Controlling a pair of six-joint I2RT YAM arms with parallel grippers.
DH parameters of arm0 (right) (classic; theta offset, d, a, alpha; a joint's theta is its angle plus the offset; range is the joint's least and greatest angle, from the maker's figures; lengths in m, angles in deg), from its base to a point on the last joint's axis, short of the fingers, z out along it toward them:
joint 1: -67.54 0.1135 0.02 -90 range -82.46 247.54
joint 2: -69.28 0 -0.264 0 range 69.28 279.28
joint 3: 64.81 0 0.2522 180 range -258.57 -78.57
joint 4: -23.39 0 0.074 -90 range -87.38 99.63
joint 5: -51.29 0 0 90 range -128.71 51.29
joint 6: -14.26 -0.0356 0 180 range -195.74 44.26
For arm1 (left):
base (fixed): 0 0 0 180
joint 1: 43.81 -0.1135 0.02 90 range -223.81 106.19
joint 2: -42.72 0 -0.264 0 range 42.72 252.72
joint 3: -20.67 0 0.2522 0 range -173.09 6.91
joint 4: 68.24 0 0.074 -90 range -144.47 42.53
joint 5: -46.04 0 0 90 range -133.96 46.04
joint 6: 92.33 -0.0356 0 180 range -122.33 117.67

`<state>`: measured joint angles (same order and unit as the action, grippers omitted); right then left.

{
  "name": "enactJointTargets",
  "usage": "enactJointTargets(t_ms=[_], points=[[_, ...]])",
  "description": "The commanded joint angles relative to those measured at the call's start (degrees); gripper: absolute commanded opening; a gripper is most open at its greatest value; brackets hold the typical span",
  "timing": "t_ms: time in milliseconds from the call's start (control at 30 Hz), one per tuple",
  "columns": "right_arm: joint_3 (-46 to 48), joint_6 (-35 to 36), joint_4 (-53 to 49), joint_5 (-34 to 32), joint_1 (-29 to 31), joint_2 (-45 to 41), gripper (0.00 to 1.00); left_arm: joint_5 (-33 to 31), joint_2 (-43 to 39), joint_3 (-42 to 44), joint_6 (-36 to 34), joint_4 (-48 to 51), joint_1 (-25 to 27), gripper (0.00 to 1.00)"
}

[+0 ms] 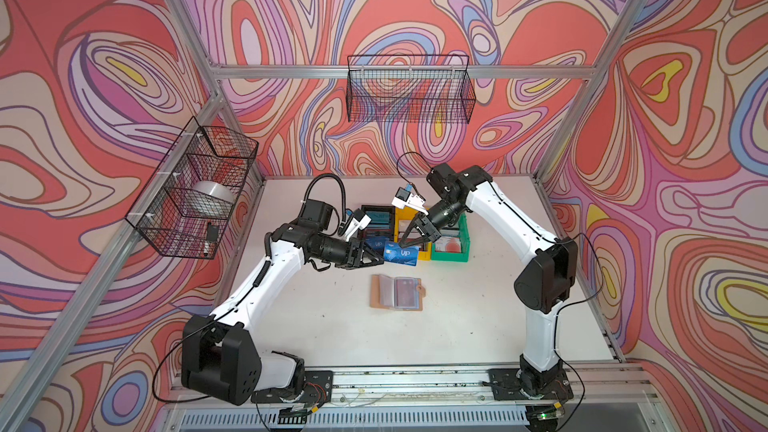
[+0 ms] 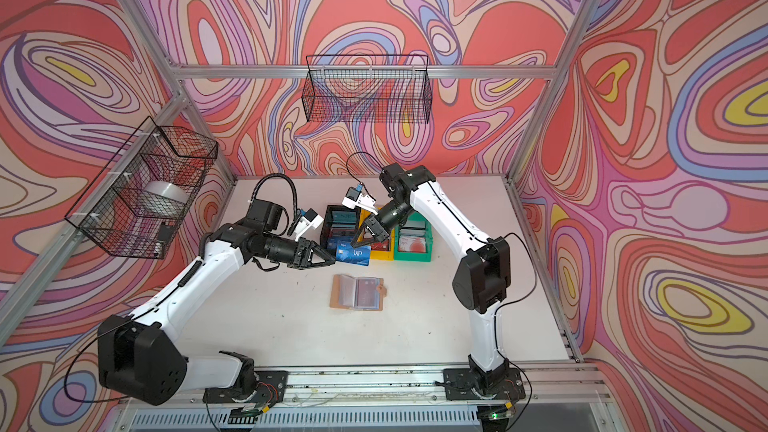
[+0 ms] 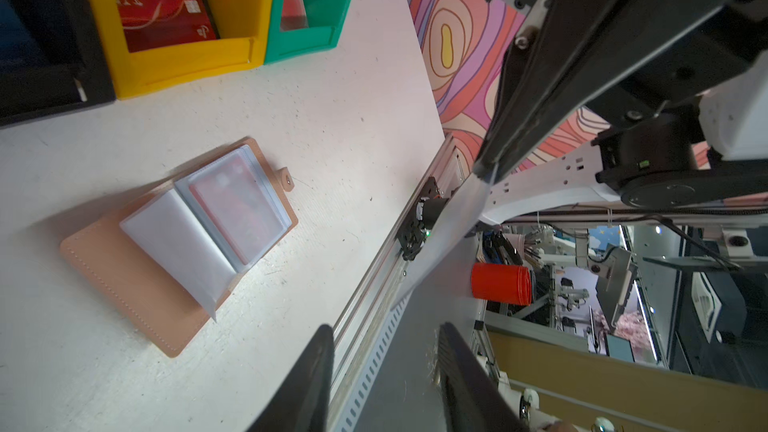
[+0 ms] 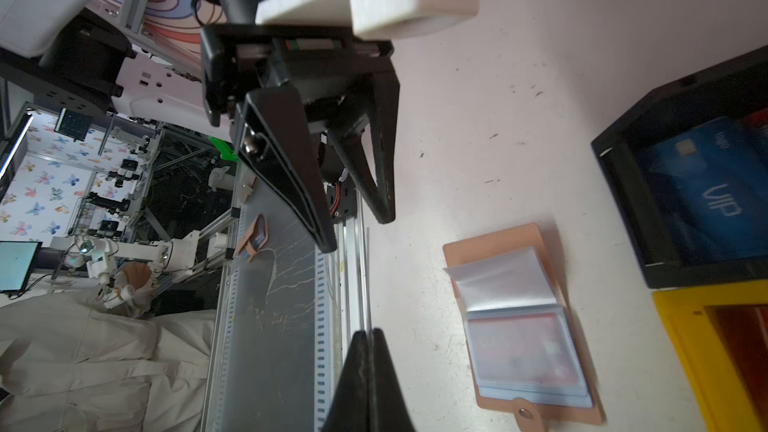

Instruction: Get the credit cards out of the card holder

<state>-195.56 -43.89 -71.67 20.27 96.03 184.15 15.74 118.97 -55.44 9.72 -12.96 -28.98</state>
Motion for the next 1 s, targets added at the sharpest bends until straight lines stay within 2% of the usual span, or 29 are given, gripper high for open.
enactJointTargets(t_ms=[0, 100, 267, 433, 633, 967], points=[[-2.26, -4.92, 7.23, -2.06, 0.15, 2.00, 0.00, -4.64, -3.03, 3.75, 6.57, -9.24, -0.74, 0.47], [-3.96, -6.07, 9.78, -2.93, 0.38, 4.21, 0.00, -4.27, -3.74, 6.72, 9.07, -13.24, -1.25, 0.47], [-5.12, -7.87, 15.52, -7.82, 1.84, 7.26, 0.00, -3.99, -3.56, 7.94, 8.80, -13.02, -1.60, 0.47], [-3.56, -9.37, 22.24, -14.25, 3.91, 9.89, 0.00, -3.54, -3.64, 8.16, 8.43, -12.52, -2.04, 0.47], [0.53, -10.89, 32.05, -17.40, 4.38, 10.92, 0.00, -2.77, -4.39, 10.31, 8.51, -13.27, -2.74, 0.48], [-6.23, -9.28, 32.48, -20.54, 4.38, 18.61, 0.00, -0.86, -6.24, 13.53, 9.95, -15.11, -5.06, 0.47]])
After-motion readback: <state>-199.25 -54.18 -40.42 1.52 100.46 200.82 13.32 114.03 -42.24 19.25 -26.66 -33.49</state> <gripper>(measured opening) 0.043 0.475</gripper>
